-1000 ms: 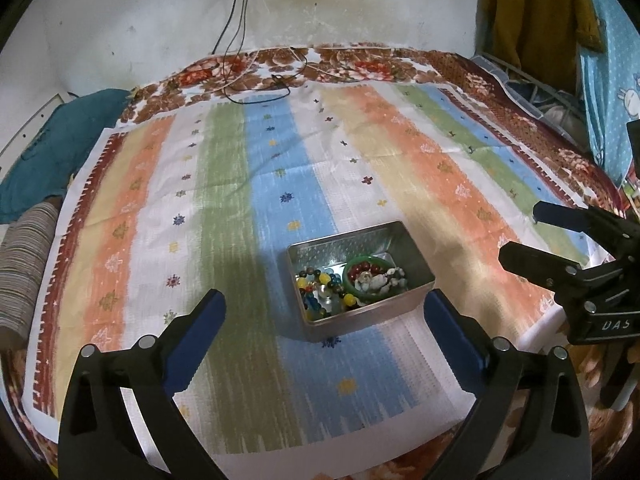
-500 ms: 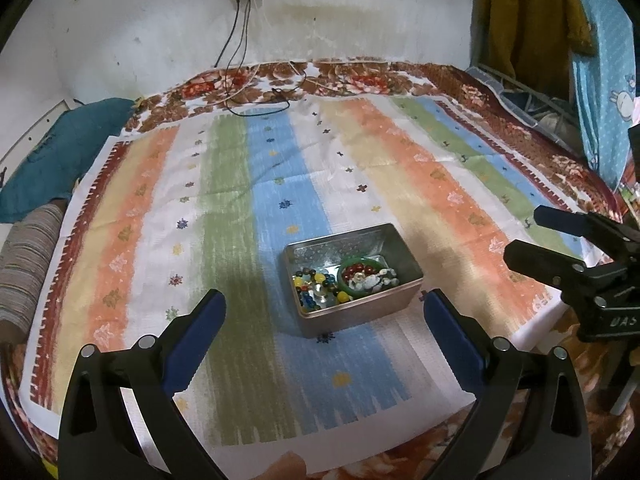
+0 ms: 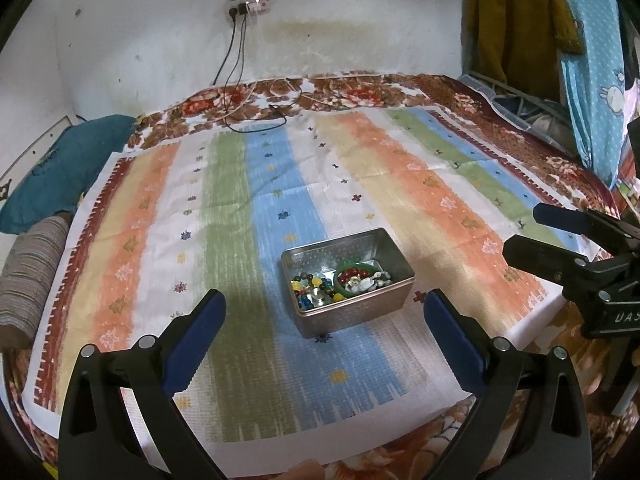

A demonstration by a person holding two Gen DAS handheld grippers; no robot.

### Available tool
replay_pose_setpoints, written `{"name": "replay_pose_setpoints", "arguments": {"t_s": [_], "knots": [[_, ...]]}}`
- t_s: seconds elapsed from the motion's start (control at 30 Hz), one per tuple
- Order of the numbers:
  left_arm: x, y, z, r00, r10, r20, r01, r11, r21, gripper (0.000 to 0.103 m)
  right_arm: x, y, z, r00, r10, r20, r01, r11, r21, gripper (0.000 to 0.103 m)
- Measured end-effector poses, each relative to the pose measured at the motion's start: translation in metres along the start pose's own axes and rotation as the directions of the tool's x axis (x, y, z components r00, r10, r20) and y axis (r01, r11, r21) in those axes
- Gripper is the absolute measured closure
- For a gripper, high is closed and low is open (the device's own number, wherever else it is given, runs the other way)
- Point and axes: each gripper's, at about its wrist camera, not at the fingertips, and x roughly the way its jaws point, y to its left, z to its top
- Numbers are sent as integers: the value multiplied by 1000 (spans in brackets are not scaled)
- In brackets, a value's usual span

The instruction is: Organize jewelry

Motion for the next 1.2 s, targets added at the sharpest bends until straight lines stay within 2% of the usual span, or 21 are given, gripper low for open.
{"name": "replay_pose_setpoints", "arguments": {"t_s": [1.2], "knots": [[-8, 1, -6, 1000, 3, 5, -3, 1000, -24, 6, 8, 6, -2, 999, 1, -35, -2, 999, -45, 6]]}}
